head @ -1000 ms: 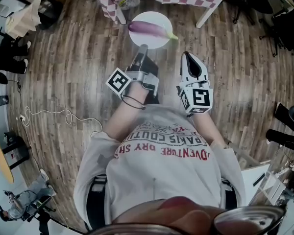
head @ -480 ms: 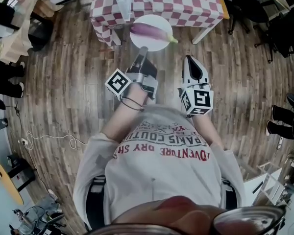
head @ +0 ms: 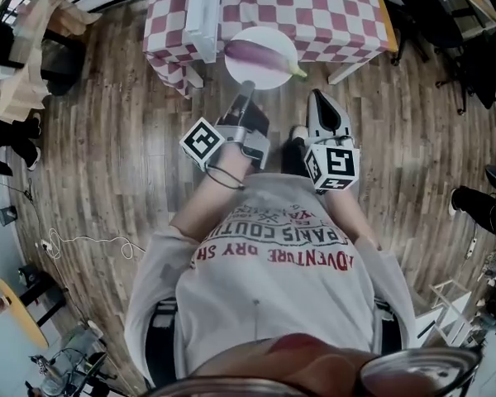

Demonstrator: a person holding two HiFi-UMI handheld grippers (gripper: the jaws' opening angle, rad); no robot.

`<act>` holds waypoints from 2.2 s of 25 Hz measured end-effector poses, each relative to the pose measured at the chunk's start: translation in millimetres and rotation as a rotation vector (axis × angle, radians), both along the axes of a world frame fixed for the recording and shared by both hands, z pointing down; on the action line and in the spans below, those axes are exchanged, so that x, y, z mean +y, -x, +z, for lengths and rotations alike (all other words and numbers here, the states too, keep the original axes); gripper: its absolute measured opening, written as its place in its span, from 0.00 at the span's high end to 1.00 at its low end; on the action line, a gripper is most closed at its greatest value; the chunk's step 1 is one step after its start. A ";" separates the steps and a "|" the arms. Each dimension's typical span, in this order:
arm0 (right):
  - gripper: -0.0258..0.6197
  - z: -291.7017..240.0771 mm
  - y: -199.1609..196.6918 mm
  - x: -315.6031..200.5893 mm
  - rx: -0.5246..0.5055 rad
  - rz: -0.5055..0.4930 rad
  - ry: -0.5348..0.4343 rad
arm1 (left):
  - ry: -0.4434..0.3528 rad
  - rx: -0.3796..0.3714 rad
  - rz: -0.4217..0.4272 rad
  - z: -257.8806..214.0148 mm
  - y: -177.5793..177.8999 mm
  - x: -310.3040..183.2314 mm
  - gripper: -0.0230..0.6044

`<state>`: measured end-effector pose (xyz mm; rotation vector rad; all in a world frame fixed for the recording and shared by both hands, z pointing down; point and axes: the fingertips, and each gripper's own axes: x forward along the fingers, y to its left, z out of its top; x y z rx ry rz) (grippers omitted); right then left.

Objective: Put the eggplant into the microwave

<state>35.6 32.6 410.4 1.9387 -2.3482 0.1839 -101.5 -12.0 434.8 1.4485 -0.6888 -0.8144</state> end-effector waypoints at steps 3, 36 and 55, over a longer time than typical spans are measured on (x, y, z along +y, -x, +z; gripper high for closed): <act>0.92 7.4 -18.6 -38.2 -0.009 -0.031 0.004 | 0.041 -0.009 -0.025 11.9 -18.9 -30.7 0.92; 0.92 50.4 -144.4 -363.4 0.041 -0.240 0.092 | 0.171 -0.054 -0.302 70.0 -108.8 -323.5 0.92; 0.92 92.0 -107.9 -459.1 0.068 -0.144 0.178 | 0.208 -0.120 -0.274 151.9 -76.8 -444.7 0.92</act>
